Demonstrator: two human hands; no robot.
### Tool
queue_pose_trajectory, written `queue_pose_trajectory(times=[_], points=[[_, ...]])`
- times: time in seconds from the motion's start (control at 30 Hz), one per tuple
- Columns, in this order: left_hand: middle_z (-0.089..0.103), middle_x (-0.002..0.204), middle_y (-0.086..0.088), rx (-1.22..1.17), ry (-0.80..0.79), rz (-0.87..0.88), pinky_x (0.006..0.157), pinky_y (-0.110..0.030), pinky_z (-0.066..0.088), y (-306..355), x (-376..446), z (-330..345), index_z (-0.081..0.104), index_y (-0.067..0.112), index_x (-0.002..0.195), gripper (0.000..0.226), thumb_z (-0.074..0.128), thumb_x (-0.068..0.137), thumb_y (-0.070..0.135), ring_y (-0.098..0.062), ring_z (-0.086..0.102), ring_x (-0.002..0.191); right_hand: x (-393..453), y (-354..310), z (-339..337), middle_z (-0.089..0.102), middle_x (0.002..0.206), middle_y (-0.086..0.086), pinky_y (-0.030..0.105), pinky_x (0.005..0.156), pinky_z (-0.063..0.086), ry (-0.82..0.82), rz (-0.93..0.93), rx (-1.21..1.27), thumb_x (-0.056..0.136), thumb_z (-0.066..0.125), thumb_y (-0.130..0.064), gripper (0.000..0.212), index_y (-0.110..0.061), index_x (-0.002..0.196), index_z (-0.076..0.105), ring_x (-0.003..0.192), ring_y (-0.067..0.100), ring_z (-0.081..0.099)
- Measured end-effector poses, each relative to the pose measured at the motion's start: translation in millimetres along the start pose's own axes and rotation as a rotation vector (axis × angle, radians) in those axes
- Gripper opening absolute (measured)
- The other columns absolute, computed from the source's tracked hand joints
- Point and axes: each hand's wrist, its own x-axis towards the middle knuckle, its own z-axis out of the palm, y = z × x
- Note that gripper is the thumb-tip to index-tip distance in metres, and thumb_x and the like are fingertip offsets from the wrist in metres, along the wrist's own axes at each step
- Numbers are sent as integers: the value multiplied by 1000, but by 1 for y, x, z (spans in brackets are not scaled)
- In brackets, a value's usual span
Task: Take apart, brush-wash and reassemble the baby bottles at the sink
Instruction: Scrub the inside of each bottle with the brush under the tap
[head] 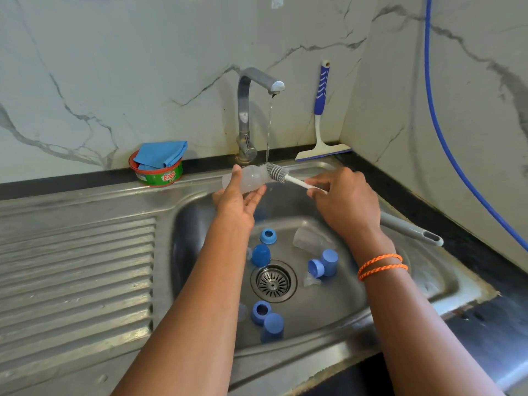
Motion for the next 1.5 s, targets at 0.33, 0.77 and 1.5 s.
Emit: queue_pose_trajectory(times=[0.33, 0.77, 1.5], points=[[62, 131, -24, -98, -109, -3, 86, -47, 63, 4, 4, 0, 51, 7, 136, 46, 70, 97, 25, -36, 68, 110, 9, 10, 3, 69, 63, -3, 21, 56, 45, -199, -28, 384, 96, 76, -21, 10, -22, 97, 86, 54, 1, 52], [62, 129, -5, 326, -35, 319, 87, -43, 64, 1, 14, 3, 59, 26, 130, 41, 75, 94, 17, -26, 64, 117, 10, 7, 17, 73, 88, 5, 39, 66, 53, -290, -110, 6, 99, 67, -31, 19, -21, 102, 83, 77, 26, 66], [68, 121, -15, 204, -47, 32, 68, -39, 64, 14, 5, -4, 60, 20, 129, 48, 79, 90, 39, -31, 74, 102, 8, 1, 16, 73, 72, -5, 36, 64, 52, -182, -169, 311, 97, 77, -24, 13, -25, 107, 85, 68, 16, 65]])
